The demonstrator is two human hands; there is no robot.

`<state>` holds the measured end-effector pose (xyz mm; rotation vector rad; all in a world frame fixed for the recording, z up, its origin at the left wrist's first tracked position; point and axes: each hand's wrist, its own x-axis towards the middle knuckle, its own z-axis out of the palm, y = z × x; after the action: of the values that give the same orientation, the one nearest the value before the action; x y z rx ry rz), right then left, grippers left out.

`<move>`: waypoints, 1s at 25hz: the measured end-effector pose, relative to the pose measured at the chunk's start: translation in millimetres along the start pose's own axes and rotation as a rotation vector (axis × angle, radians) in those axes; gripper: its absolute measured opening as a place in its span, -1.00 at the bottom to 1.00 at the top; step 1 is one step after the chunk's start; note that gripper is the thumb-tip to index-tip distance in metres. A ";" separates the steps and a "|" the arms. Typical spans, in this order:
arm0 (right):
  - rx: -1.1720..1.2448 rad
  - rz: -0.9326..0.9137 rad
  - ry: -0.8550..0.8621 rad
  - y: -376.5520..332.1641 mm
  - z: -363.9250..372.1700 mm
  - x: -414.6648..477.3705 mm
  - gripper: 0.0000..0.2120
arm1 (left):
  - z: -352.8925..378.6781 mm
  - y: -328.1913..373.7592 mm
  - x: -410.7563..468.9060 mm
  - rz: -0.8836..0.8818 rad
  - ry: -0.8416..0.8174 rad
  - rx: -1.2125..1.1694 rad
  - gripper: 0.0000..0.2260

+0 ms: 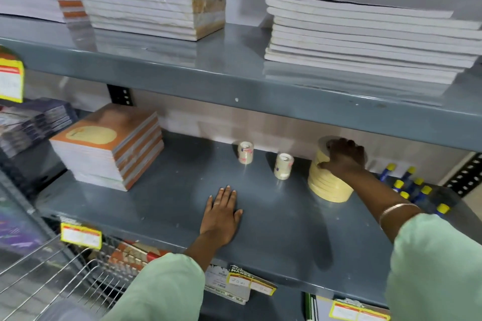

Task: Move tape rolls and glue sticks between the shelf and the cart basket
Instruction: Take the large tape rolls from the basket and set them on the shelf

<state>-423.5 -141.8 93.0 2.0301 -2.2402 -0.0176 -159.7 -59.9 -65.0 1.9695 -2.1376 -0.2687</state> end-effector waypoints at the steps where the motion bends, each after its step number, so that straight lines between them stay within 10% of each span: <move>1: -0.007 -0.038 0.096 -8.7 -5.4 -2.8 -0.40 | -1.4 -0.1 0.8 -0.010 -0.009 -0.023 -0.49; 6: 0.368 -0.341 0.427 -99.1 -30.4 -22.8 -0.63 | -32.3 -14.1 -17.3 -0.190 0.163 -0.199 -0.48; 13: 0.817 -0.825 0.156 -288.6 -8.4 -141.1 -0.93 | -70.6 -138.1 -161.9 -0.652 0.550 -0.399 -0.72; 19: 0.707 -0.840 -0.423 -414.3 88.0 -251.5 -0.92 | 17.7 -253.2 -314.6 -1.085 0.161 -0.433 -0.80; 25: 0.250 -1.042 -0.759 -477.5 236.6 -308.5 -0.76 | 106.3 -286.0 -354.0 -1.032 -0.178 -0.497 -0.63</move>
<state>56.3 99.2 -208.4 3.4992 -1.1062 -0.7194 110.4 267.2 -261.3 2.5420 -0.7781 -1.0318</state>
